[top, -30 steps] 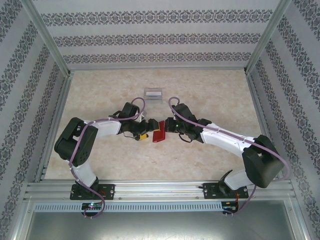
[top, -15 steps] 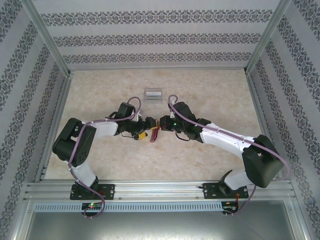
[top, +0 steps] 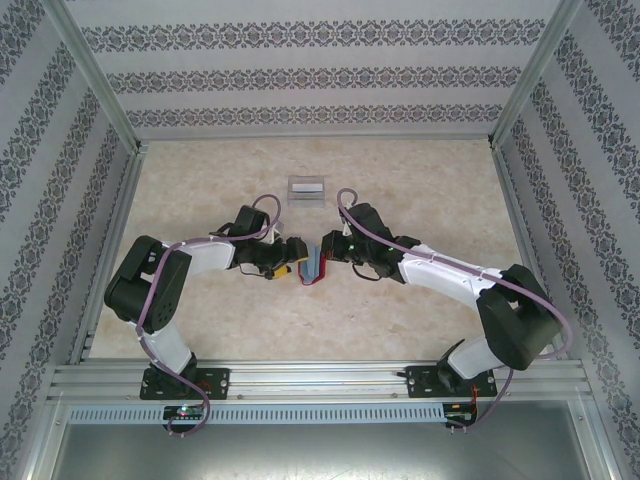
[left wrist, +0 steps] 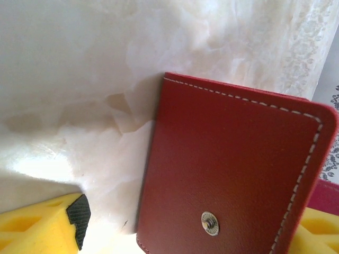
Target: Put the credit cards into the card holder
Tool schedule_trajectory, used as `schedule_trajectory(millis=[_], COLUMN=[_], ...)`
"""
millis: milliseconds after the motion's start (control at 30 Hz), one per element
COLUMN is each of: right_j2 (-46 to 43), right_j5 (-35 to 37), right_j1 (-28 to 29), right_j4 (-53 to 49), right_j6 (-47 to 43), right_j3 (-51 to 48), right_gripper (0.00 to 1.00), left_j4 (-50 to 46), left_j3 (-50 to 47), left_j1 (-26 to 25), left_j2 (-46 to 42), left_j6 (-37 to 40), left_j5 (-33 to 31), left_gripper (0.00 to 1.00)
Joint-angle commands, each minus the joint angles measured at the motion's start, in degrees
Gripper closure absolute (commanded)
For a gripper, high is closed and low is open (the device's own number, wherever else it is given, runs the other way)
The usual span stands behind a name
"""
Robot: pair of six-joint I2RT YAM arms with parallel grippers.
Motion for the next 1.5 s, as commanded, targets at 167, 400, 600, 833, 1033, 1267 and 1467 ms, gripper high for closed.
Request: schedule_trajectory(millis=[167, 400, 600, 833, 1033, 1267, 1467], right_j2=[0.88, -1.80, -8.88, -5.29, 1.57, 7.48, 9.76], right_j5=[5.58, 4.23, 11.66, 13.74, 11.86, 12.10, 14.88], right_j1=[-3.09, -3.45, 2.29, 9.32, 10.14, 11.02, 10.80], right_j4=[-5.31, -7.60, -8.87, -0.57, 1.77, 2.41, 0.77], right_j6=[-1.64, 0.39, 0.56, -1.15, -2.16, -4.14, -2.65], right_j3=[-2.81, -3.46, -5.18, -5.97, -3.45, -1.71, -0.32], right_gripper=[0.60, 0.49, 0.42, 0.41, 0.38, 0.13, 0.15], left_j4=[-5.03, -4.88, -6.10, -4.81, -3.87, -3.44, -3.94], left_j3=[1.36, 1.92, 2.64, 2.46, 2.33, 2.14, 1.04], left_j1=[0.66, 0.70, 0.70, 0.70, 0.72, 0.73, 1.43], left_j2=[0.22, 1.33, 1.53, 2.49, 2.58, 2.42, -0.30], left_j6=[3.18, 2.87, 3.93, 2.99, 2.33, 2.13, 2.42], left_j5=[-3.06, -2.05, -2.10, -1.57, -0.45, 0.09, -2.63], left_gripper=[0.19, 0.18, 0.16, 0.16, 0.15, 0.14, 0.08])
